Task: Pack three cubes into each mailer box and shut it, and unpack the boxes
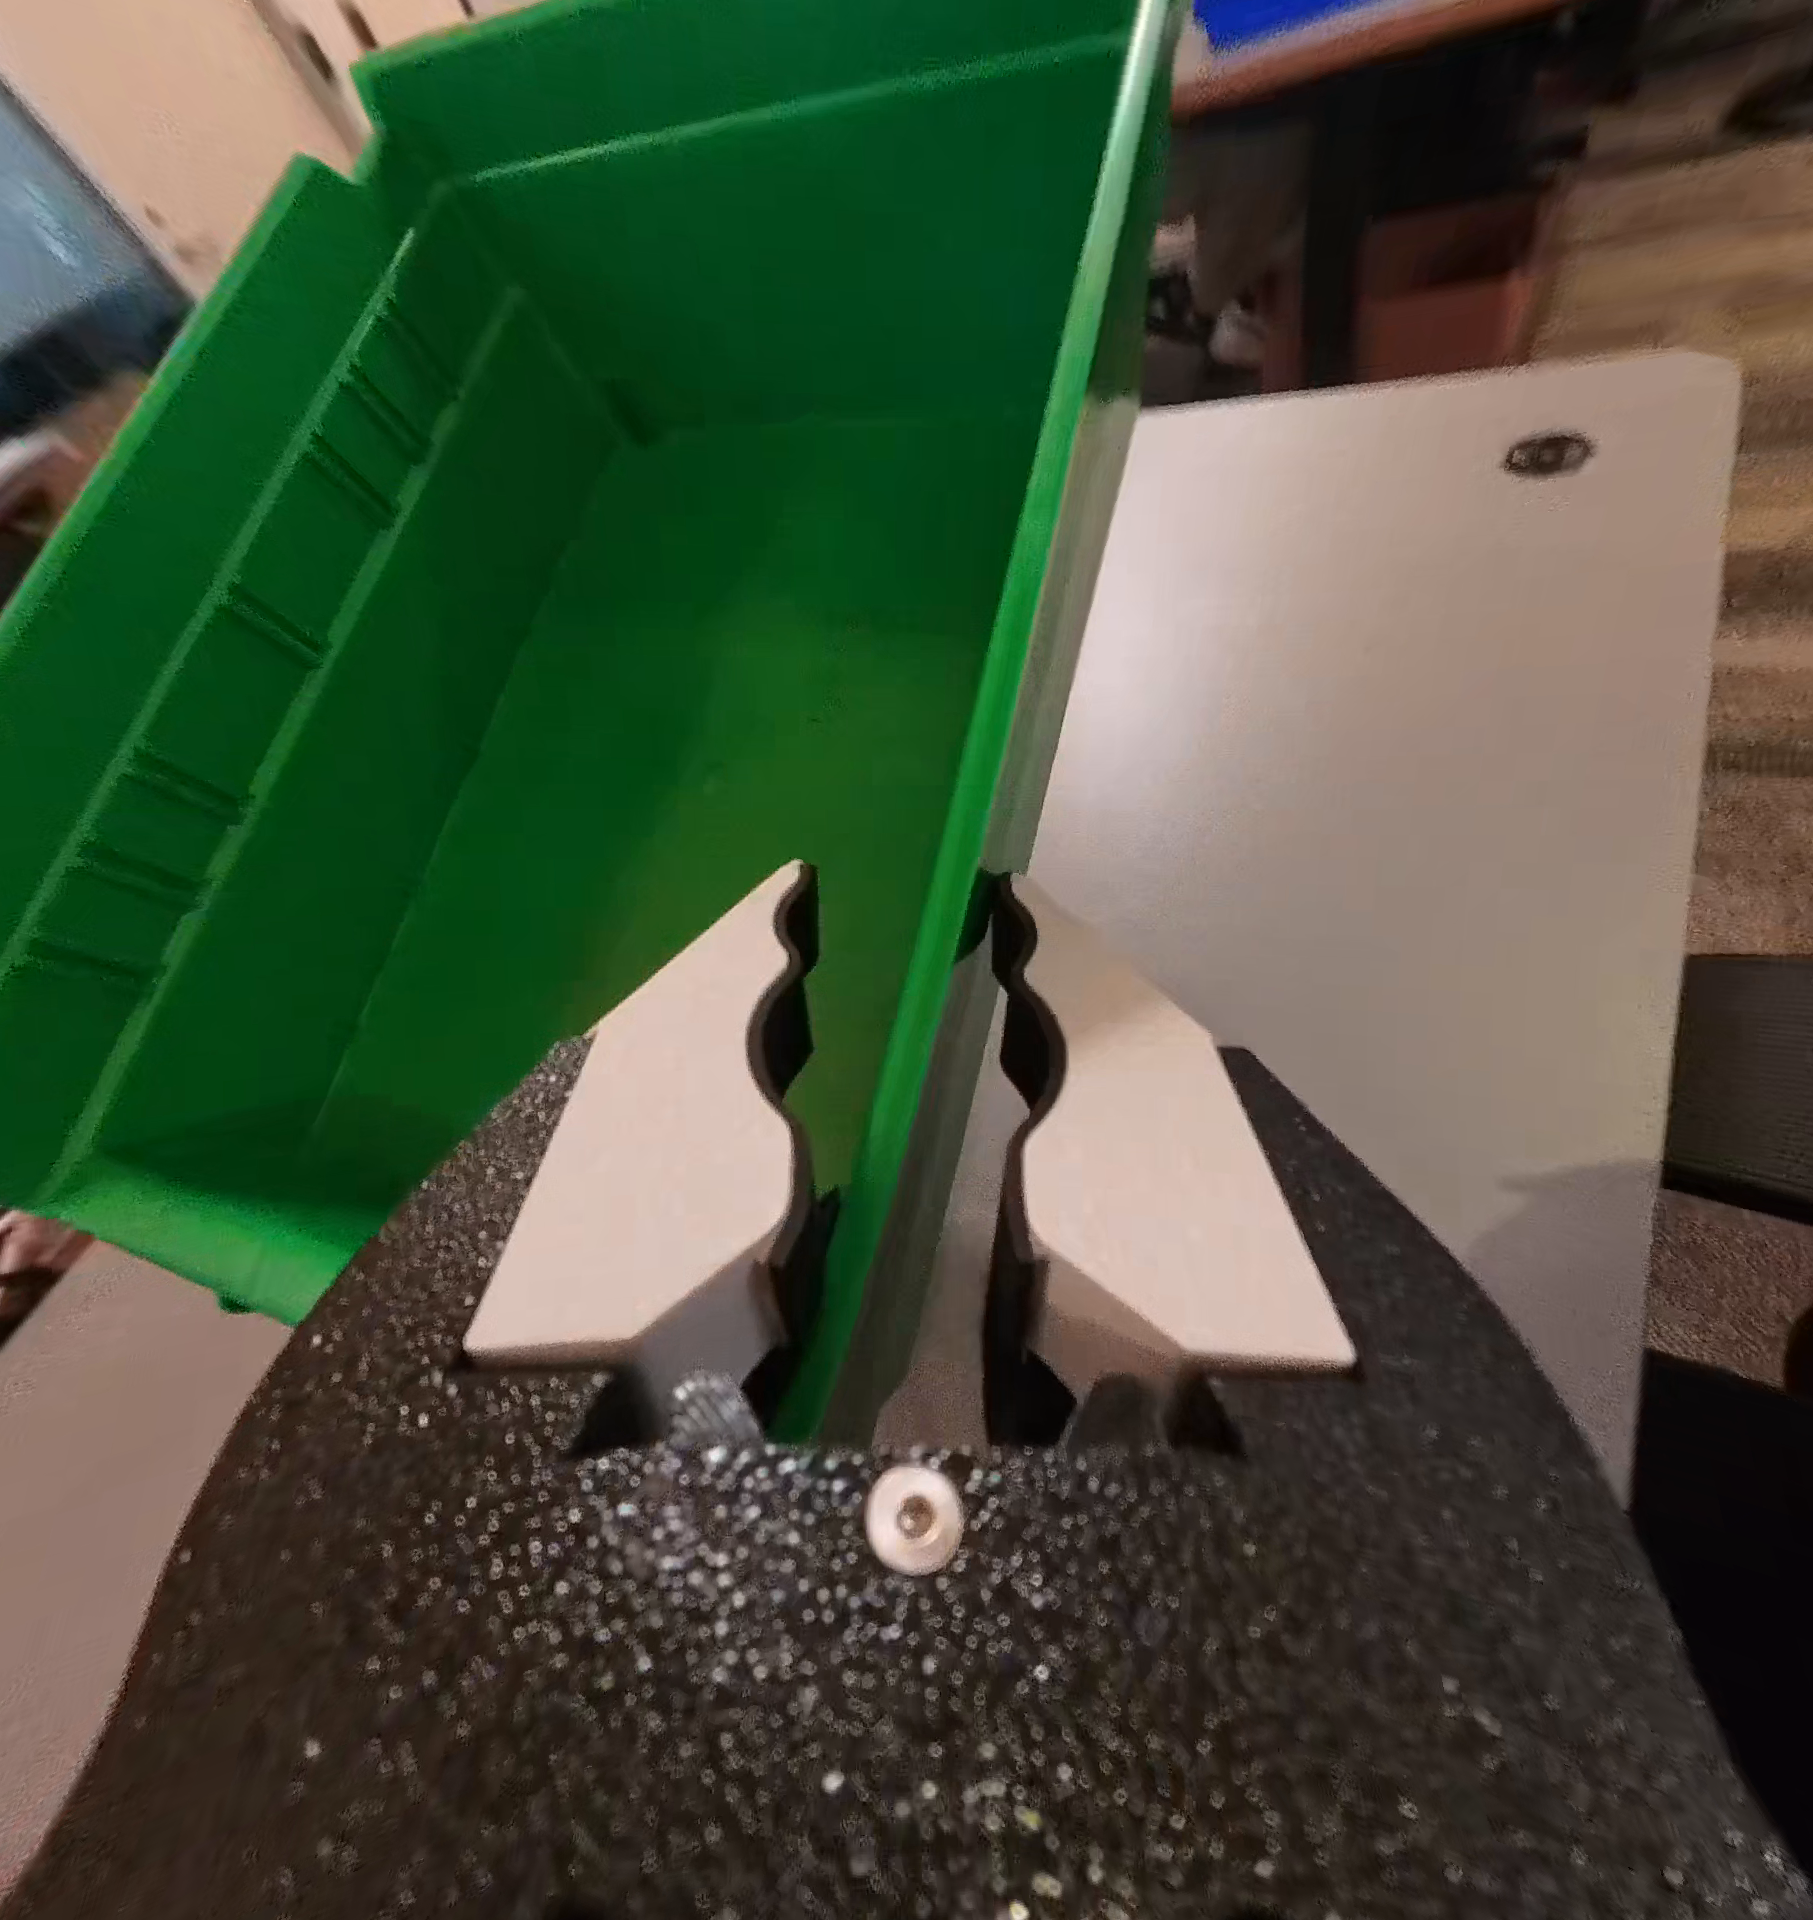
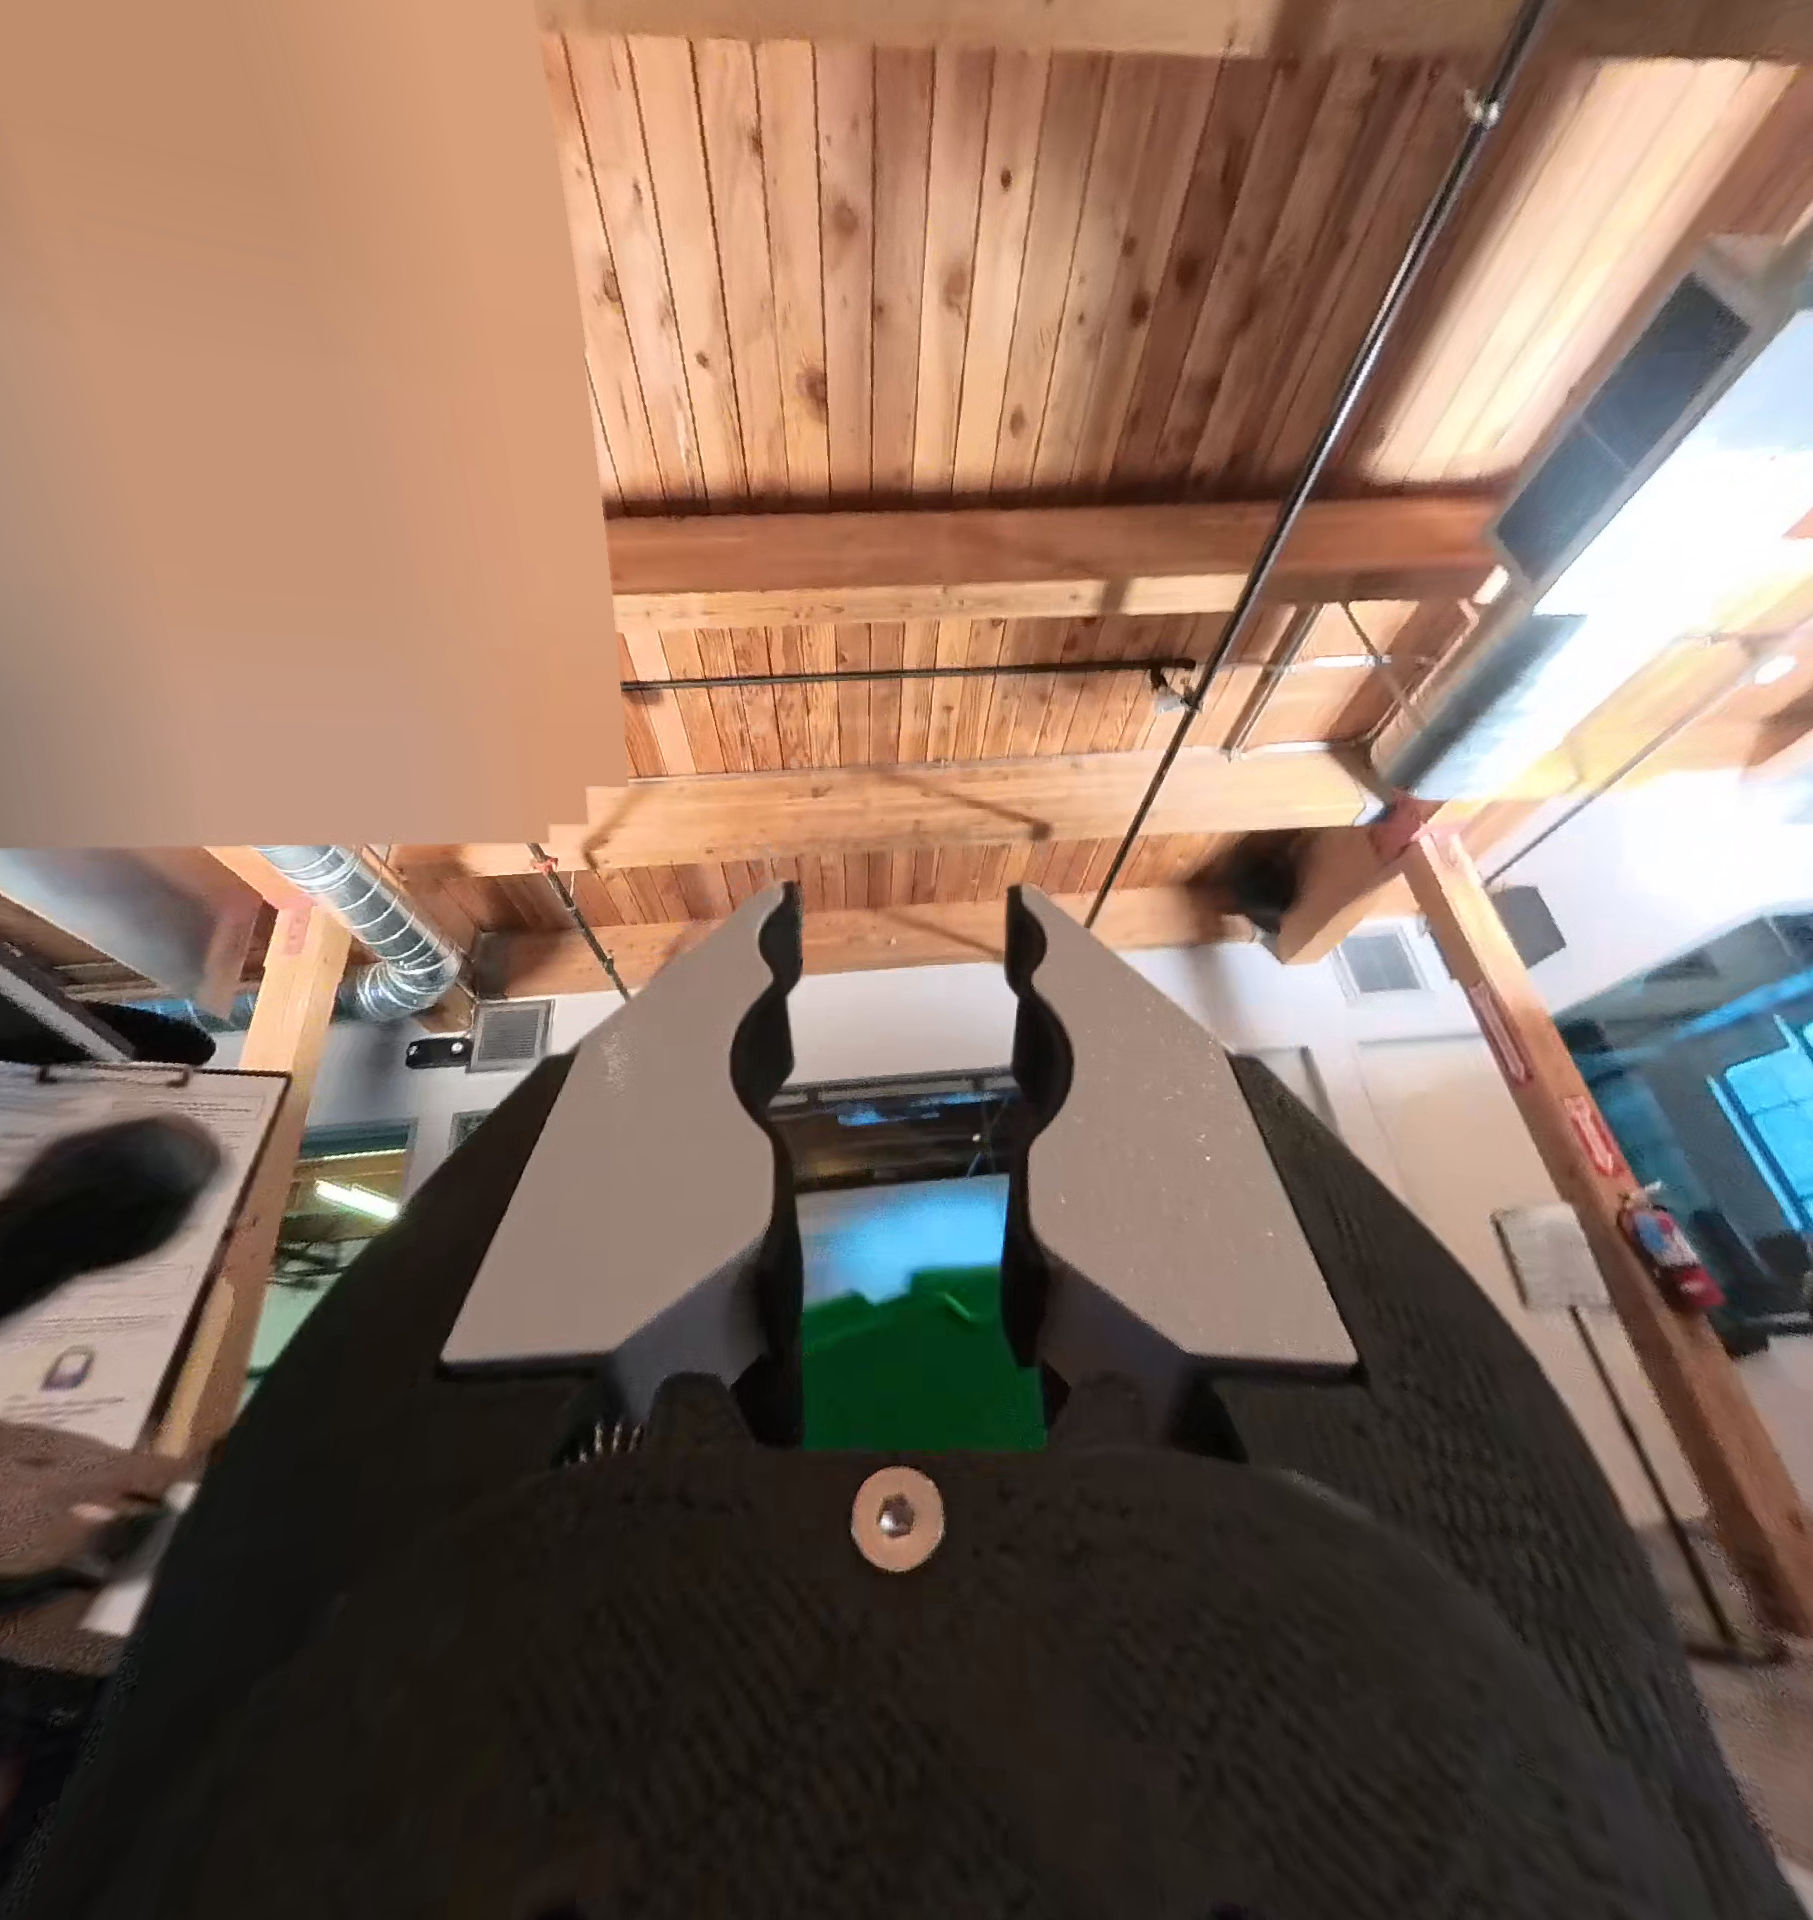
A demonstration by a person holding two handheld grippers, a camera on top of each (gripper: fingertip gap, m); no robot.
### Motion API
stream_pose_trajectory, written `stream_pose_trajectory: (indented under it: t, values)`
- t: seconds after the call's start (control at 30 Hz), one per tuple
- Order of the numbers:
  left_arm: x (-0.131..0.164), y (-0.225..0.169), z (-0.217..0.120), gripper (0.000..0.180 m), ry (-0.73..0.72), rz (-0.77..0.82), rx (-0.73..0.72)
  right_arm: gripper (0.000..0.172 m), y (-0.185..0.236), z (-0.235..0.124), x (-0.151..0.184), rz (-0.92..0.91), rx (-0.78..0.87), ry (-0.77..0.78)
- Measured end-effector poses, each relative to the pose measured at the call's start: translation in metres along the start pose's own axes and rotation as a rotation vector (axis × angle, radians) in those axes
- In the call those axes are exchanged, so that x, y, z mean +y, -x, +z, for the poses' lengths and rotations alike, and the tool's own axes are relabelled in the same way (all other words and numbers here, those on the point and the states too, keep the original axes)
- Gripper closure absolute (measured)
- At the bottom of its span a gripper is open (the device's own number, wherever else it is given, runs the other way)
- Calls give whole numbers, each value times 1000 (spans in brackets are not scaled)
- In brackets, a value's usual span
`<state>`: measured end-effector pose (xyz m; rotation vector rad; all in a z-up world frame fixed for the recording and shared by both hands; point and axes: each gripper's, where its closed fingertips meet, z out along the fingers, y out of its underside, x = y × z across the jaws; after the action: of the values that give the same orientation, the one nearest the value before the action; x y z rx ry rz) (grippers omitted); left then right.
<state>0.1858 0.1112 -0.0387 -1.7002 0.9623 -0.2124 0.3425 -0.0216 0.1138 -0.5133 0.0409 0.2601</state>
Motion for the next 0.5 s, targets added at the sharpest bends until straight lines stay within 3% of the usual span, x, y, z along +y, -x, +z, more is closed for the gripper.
stream_pose_trajectory:
  t: [0.2,0.43,0.5]
  values:
    - [28,-22,57,148,165,-30,69,131,-12,8,39,101,-14,151]
    - [68,-36,77,144,221,-54,70,132,13,9,78,141,-121,317]
    - [63,-33,75,138,178,-28,42,131,23,9,85,101,-143,333]
